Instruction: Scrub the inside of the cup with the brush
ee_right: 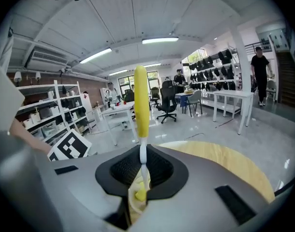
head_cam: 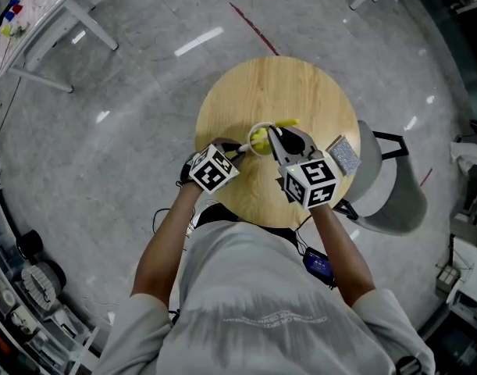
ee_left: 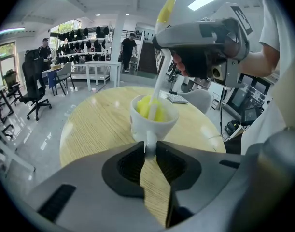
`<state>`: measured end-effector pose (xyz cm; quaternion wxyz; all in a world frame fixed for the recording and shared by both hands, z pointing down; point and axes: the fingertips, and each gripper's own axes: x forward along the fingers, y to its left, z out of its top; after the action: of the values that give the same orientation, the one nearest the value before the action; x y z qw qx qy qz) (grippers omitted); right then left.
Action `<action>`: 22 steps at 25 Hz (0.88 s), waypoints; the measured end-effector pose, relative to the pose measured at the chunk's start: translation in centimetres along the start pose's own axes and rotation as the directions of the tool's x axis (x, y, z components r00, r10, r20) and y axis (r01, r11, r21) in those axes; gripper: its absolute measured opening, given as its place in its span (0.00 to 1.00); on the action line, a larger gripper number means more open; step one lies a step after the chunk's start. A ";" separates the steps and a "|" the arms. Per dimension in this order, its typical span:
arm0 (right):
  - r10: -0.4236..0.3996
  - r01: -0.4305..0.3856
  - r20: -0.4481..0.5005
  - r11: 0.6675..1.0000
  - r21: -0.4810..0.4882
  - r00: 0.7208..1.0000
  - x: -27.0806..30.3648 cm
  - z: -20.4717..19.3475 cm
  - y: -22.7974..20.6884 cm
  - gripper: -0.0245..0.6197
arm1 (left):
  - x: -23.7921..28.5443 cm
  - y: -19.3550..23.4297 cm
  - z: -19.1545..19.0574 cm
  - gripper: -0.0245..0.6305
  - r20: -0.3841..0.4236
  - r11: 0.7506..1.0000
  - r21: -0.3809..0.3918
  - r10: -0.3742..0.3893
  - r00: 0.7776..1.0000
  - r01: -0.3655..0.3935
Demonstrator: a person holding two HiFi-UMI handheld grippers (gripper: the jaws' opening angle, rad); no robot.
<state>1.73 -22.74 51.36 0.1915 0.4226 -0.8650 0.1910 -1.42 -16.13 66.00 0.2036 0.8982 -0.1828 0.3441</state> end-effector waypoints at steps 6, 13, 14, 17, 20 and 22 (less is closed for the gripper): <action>-0.025 0.025 0.031 1.000 0.000 0.999 -0.5 1.3 -0.8 0.12 | -0.1 -0.3 -0.3 0.17 -0.013 1.000 -0.011 0.004 1.000 -0.004; -0.079 0.071 0.132 0.995 0.067 0.988 -4.9 4.5 -3.8 0.12 | -0.8 0.6 0.6 0.19 0.049 0.997 -0.053 0.055 0.997 -0.052; -0.085 0.077 0.149 0.995 0.059 0.985 -5.7 5.1 -4.1 0.12 | -1.4 0.8 1.3 0.21 0.076 0.996 -0.063 0.071 0.995 -0.066; -0.111 0.113 0.197 0.994 -0.003 0.974 -8.5 6.8 -5.0 0.12 | -3.3 1.1 3.1 0.30 0.139 0.990 -0.099 0.117 0.983 -0.104; -0.121 0.135 0.239 0.990 -0.044 0.964 -11.8 8.2 -6.3 0.12 | -5.3 0.5 4.4 0.30 0.189 0.978 -0.125 0.186 0.964 -0.164; -0.124 0.145 0.267 0.988 -0.058 0.956 -14.0 9.2 -7.0 0.12 | -7.1 0.0 5.4 0.31 0.221 0.966 -0.141 0.245 0.944 -0.217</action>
<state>13.77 -21.98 37.78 0.1037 0.4945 -0.8586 0.0864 -3.44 -17.49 57.38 0.1897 0.8919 -0.3293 0.2452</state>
